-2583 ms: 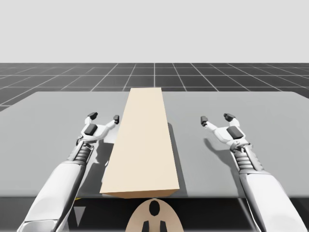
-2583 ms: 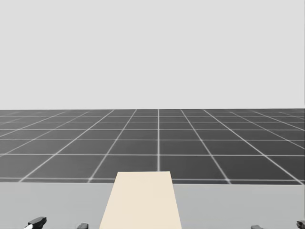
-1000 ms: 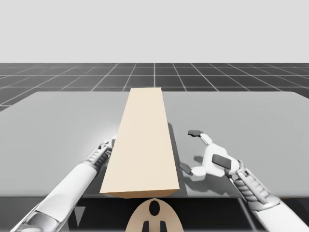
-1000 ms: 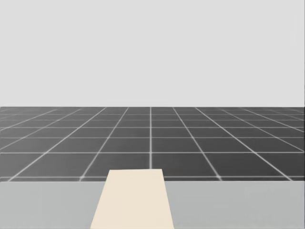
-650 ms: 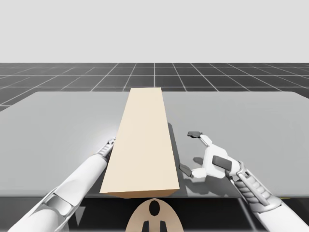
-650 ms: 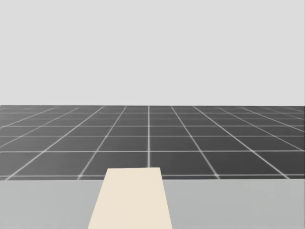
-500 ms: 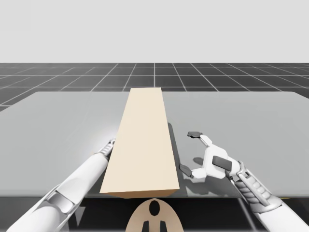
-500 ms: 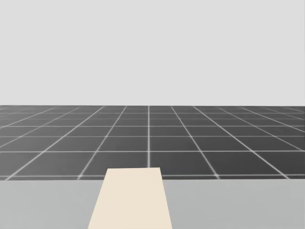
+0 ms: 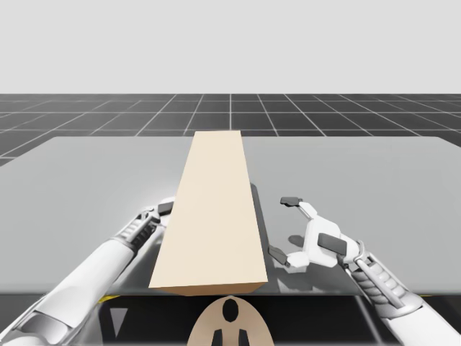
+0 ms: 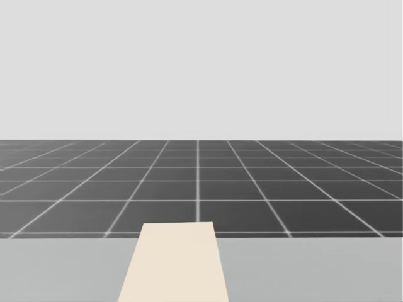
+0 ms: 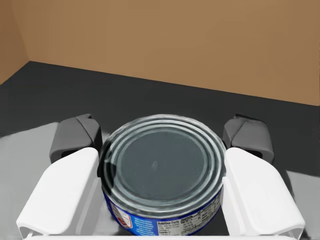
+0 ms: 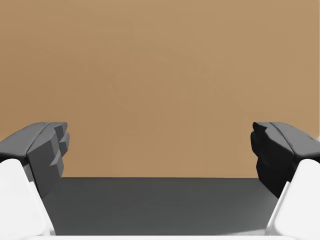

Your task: Retrieve the object from inside the box.

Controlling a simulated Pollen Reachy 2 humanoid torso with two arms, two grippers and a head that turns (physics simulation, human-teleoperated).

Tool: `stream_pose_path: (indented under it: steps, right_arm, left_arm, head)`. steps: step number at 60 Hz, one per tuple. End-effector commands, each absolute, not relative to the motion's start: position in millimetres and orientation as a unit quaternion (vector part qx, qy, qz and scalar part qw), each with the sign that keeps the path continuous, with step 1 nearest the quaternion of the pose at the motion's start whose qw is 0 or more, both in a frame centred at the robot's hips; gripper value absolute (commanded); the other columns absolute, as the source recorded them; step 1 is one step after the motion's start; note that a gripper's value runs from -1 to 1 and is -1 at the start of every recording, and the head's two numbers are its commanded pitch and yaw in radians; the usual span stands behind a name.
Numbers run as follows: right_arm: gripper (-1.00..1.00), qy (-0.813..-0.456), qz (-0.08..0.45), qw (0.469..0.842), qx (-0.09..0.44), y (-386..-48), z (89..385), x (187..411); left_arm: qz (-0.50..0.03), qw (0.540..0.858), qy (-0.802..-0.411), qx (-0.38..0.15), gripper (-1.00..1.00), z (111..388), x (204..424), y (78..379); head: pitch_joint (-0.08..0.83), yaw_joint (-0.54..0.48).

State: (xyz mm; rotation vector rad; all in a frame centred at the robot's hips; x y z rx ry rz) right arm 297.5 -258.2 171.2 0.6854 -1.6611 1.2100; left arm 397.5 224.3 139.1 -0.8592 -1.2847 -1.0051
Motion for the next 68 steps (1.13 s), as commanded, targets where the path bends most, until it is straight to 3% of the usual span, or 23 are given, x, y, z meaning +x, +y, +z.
stream_pose_path:
  steps: [1, 17, 31, 43, 68]
  right_arm:
    - [-1.00, -0.676, 0.495, 0.469, 0.279, -258.9, 170.7, 297.2]
    - [-1.00, -0.674, 0.497, 0.470, 0.279, -259.9, 169.7, 297.3]
    - [-1.00, -0.676, 0.495, 0.470, 0.278, -261.1, 169.2, 298.6]
    - [-1.00, -0.676, 0.494, 0.472, 0.276, -262.6, 169.5, 299.2]
    - [-1.00, -0.674, 0.494, 0.476, 0.274, -262.8, 168.4, 300.0]
  left_arm:
    - [-0.413, 0.596, -0.595, -0.346, 1.00, 170.5, 388.3, 269.4]
    - [-0.366, 0.603, -0.644, -0.297, 1.00, 191.4, 366.2, 333.3]
    - [-0.346, 0.593, -0.673, -0.274, 1.00, 221.6, 353.4, 362.8]
    - [-0.353, 0.573, -0.697, -0.248, 1.00, 266.9, 348.5, 367.5]
    - [-0.357, 0.526, -0.747, -0.194, 1.00, 364.5, 364.0, 351.2]
  head:
    - [0.011, -0.01]
    - [0.010, -0.02]
    - [0.007, -0.02]
    - [0.008, -0.02]
    - [0.014, -0.03]
